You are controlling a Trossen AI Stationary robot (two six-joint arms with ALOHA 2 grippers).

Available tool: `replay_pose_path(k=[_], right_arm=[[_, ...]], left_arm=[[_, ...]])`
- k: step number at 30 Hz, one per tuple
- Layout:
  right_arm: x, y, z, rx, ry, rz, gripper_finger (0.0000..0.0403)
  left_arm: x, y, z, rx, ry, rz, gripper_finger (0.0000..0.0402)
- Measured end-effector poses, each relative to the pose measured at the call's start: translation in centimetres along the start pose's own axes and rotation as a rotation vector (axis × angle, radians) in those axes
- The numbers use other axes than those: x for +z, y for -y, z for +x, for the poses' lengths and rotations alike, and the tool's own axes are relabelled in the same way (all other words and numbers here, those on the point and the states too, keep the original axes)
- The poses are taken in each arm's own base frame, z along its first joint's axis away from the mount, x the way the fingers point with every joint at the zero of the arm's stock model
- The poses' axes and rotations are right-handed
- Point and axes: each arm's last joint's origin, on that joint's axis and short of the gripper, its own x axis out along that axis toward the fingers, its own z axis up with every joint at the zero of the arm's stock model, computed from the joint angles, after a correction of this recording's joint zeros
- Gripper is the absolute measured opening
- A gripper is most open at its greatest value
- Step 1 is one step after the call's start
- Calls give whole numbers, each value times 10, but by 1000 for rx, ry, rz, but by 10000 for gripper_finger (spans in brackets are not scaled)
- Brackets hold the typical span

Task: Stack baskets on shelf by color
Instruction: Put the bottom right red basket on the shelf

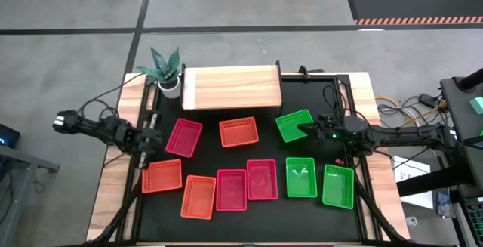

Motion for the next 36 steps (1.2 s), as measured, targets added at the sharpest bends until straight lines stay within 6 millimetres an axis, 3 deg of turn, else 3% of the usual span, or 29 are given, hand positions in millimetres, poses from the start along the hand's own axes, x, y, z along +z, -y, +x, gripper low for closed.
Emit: replay_pose_path(k=[7, 15, 23, 36], right_arm=[[11, -12, -2, 181, 79, -111, 27], [16, -27, -5, 272, 129, -296, 27], [35, -52, -6, 345, 193, -469, 27], [54, -105, 26, 376, 113, -698, 27]], left_arm=[[-13, 1, 11, -7, -92, -160, 0], [-16, 0, 23, -5, -68, -177, 0], [-14, -2, 36, -1, -17, -171, 0], [-15, -2, 39, 4, 31, -159, 0]])
